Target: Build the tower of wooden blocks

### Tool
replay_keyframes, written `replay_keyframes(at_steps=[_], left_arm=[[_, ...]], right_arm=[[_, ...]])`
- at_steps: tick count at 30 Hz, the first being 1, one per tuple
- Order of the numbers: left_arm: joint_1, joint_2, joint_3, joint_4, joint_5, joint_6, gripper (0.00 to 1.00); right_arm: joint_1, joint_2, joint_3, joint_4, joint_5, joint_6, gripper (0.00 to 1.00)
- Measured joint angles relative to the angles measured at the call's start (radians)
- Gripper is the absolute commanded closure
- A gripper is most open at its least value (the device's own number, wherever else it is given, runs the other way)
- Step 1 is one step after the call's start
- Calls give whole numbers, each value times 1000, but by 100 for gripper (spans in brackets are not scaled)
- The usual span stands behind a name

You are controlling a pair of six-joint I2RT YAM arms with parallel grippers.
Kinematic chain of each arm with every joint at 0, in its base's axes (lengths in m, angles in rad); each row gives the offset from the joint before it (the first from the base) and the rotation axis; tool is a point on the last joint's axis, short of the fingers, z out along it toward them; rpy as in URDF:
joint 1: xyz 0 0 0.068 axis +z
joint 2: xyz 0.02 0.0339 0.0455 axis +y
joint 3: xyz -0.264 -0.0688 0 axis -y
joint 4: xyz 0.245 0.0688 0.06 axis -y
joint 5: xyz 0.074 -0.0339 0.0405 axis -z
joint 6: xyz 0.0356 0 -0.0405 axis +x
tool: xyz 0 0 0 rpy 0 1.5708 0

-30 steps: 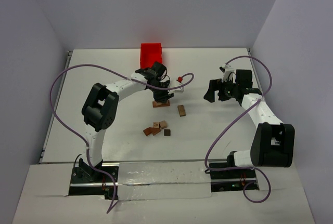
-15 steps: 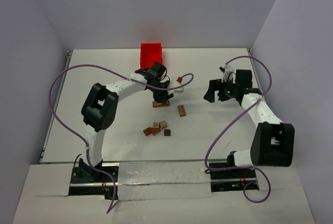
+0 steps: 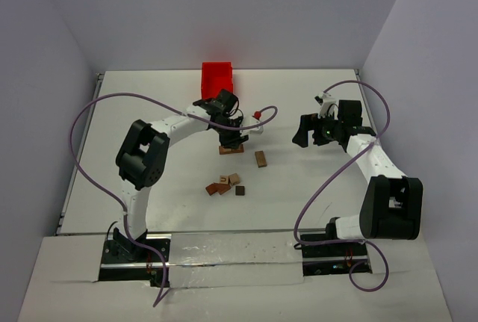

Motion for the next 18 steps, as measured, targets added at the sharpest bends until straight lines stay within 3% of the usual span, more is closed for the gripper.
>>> replay_keyframes(at_steps=[8,18], left_arm=[[3,-1,-31,-14,-9,0,50],[7,-1,-35,-15,-14,-2,34]], right_arm=[[0,0,0,0,0,0,0],[0,1,0,0,-1,0,0]])
